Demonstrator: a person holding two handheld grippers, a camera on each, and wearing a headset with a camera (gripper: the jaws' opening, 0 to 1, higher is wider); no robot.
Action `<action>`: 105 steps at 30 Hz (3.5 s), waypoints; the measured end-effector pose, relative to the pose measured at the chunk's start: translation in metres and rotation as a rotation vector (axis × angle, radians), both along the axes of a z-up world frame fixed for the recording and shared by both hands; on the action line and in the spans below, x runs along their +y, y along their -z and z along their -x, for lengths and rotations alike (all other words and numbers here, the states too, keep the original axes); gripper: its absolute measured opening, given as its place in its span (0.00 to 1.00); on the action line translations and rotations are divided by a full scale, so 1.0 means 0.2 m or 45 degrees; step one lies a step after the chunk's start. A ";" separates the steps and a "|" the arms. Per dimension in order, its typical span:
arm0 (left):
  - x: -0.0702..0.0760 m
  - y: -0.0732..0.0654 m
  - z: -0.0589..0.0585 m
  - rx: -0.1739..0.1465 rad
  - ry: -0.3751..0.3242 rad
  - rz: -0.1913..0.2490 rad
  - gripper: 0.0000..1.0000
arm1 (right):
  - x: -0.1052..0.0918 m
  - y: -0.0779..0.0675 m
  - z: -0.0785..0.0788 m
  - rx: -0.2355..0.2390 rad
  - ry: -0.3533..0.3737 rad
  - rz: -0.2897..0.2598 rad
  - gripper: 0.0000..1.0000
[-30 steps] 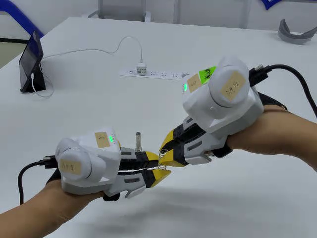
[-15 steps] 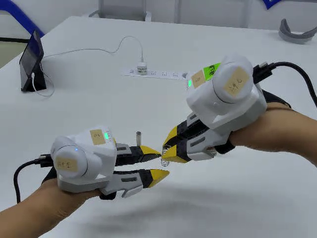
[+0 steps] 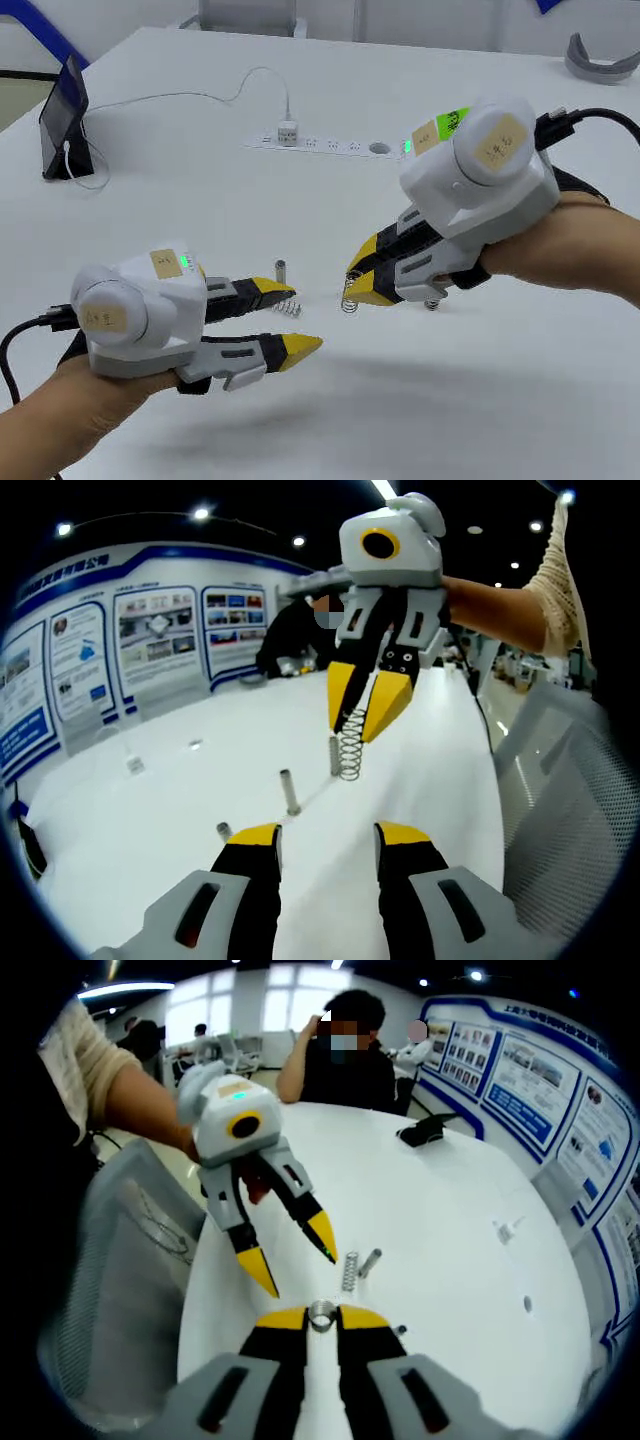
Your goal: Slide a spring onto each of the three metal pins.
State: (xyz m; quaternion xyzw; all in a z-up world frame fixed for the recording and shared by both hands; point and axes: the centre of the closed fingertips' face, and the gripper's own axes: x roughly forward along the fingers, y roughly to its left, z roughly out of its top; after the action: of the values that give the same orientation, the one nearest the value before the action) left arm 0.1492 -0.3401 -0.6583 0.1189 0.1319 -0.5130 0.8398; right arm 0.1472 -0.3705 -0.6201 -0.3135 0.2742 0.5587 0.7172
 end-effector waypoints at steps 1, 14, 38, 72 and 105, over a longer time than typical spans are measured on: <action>0.02 0.00 -0.01 0.000 -0.010 -0.001 0.38 | -0.01 0.00 -0.01 -0.001 0.005 0.000 0.12; 0.12 0.00 -0.03 0.011 -0.099 0.008 0.42 | -0.06 0.00 -0.10 -0.008 0.073 0.003 0.12; 0.18 0.00 -0.02 0.022 -0.150 0.011 0.52 | -0.11 0.03 -0.35 -0.028 0.231 -0.028 0.12; 0.22 0.03 -0.03 0.040 -0.176 0.006 0.55 | -0.11 0.24 -0.40 0.087 0.275 0.018 0.12; 0.23 0.05 -0.02 0.048 -0.183 -0.001 0.55 | -0.11 0.41 -0.40 0.136 0.316 0.061 0.12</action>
State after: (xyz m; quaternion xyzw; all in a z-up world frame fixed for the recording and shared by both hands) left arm 0.1528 -0.2948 -0.6675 0.0997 0.1562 -0.4534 0.8718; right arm 0.2273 -0.3934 -0.7016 -0.2641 0.3619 0.4748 0.7576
